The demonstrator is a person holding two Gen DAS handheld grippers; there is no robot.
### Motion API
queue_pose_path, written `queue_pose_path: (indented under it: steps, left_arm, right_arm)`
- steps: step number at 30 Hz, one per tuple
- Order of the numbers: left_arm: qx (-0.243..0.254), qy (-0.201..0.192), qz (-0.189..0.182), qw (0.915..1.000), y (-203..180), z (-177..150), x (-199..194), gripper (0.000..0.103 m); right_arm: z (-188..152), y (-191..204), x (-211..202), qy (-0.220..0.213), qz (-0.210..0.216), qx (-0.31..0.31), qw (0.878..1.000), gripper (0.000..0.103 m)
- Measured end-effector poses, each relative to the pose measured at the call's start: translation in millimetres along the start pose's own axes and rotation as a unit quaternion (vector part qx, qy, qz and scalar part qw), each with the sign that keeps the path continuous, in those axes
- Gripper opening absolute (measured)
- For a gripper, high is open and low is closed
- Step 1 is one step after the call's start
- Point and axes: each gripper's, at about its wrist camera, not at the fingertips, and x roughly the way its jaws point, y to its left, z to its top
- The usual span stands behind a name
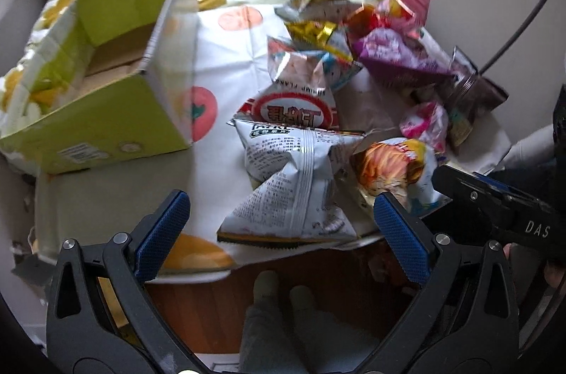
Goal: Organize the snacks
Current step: 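Grasp the white TAIKL chip bag with left tool while right tool grasps yellow stick-snack bag, then carry both bags over the yellow-green box with both tools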
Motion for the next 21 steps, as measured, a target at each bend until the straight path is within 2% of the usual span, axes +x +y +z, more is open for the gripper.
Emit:
queue_pose_path:
  steps: [5, 14, 17, 18, 21]
  left_arm:
    - [0.026, 0.017, -0.01, 0.9995, 2, 8, 30, 0.1]
    - [0.055, 0.053, -0.04, 0.9963, 0, 15, 70, 0.087]
    - [0.062, 0.059, -0.049, 0.9951, -3, 14, 74, 0.077]
    - [0.066, 0.063, -0.053, 0.9945, -5, 14, 76, 0.069]
    - [0.078, 0.062, -0.051, 0.9937, -11, 13, 77, 0.067]
  right_arm:
    - [6, 1, 27, 0.019, -0.005, 0.02, 1.0, 0.103]
    - [11, 8, 52, 0.034, -0.013, 0.022, 0.999, 0.103]
    - [12, 9, 55, 0.036, -0.018, 0.018, 0.999, 0.103]
    - [13, 9, 55, 0.035, -0.018, 0.017, 0.999, 0.103]
    - [13, 10, 59, 0.033, -0.017, 0.017, 0.999, 0.102]
